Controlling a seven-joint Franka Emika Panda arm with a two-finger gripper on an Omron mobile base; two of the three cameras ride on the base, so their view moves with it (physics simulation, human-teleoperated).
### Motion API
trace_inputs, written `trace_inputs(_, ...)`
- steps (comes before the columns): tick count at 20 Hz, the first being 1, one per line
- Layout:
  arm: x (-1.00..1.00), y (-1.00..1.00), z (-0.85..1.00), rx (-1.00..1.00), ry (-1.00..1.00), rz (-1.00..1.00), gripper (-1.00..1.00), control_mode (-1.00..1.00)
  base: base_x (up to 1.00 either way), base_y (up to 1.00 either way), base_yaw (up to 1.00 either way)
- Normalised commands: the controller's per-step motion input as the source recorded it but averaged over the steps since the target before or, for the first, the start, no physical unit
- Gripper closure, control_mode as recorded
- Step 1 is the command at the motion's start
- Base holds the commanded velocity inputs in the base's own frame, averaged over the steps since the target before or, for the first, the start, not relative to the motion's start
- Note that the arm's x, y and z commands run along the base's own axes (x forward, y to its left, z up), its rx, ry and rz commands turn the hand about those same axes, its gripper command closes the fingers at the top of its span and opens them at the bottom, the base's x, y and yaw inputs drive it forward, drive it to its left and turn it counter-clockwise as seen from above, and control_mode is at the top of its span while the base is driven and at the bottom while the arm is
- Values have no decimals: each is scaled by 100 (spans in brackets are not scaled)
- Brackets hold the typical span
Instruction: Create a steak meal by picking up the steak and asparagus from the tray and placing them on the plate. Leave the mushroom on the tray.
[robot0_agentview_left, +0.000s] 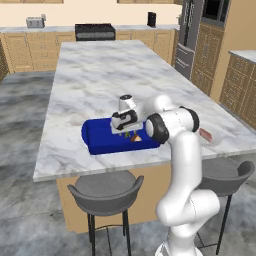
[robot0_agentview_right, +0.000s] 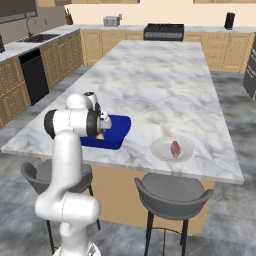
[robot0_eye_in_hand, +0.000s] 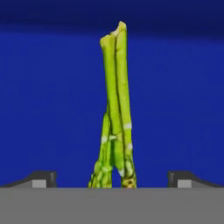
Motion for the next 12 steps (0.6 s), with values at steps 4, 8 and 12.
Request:
trace_inputs(4, 23, 0, -16, 0, -10, 4, -100, -100, 0, 0, 0)
trace_inputs(8, 26, 0, -16, 0, -10, 4, -100, -100, 0, 0, 0)
trace_inputs(12, 18, 0, -28, 0, -12, 5, -100, -100, 0, 0, 0)
